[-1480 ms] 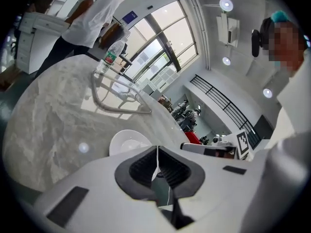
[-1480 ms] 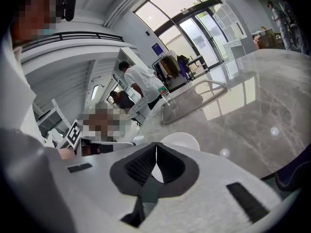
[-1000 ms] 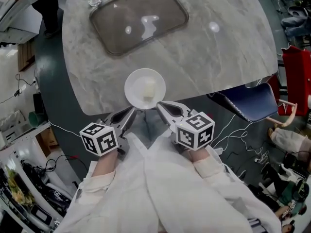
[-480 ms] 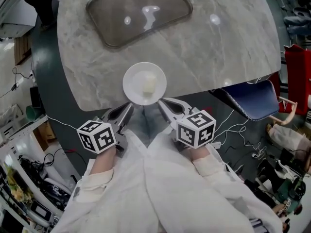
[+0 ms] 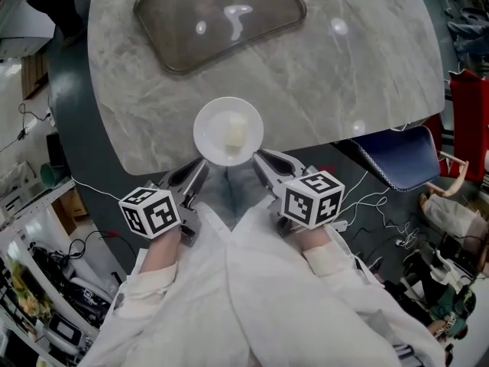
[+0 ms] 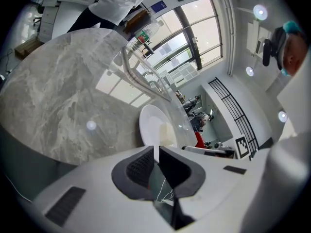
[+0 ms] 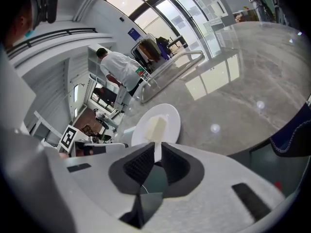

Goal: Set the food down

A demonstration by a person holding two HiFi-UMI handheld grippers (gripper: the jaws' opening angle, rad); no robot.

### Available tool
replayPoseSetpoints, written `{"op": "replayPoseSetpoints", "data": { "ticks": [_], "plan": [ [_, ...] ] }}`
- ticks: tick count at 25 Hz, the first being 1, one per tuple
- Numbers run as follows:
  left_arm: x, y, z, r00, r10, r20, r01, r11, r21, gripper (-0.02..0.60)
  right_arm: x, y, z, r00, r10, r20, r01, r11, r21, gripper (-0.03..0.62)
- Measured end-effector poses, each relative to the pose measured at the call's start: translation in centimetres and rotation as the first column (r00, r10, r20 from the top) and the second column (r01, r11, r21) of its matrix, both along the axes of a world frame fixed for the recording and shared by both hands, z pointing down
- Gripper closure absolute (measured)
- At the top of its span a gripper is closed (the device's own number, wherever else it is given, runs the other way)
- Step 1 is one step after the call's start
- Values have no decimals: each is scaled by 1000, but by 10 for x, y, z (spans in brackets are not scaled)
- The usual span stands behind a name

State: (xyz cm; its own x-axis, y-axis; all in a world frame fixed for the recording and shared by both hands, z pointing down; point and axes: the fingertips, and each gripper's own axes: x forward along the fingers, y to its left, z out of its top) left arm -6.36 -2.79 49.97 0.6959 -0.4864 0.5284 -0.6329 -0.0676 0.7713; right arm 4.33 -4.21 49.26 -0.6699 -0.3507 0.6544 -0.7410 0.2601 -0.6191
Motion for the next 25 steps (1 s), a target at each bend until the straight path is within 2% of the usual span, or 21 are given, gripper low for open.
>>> {"op": "replayPoseSetpoints", "data": {
  "ticks": [11, 12, 14, 16, 25],
  "plan": [
    [-4, -5, 6, 1000, -12, 6, 12, 999, -29, 557, 8, -4, 7, 999, 41, -9, -41, 999, -29, 589],
    [-5, -5, 6, 1000, -17, 6, 17, 999, -33, 555, 8, -4, 7, 999, 46, -5, -46, 998, -36, 584],
    [-5, -5, 8, 1000, -23, 5, 23, 999, -44, 529, 9, -4, 9, 999, 51, 2, -51, 997, -53, 499],
    [-5, -4, 10, 1000, -23, 4, 23, 998, -55, 495, 10, -3, 11, 998, 58, 0, -58, 996, -62, 494],
    [-1, -5, 13, 999, -40, -28, 38, 996, -78, 480, 11, -5, 18, 997, 80, -8, -81, 994, -75, 494]
  ]
}}
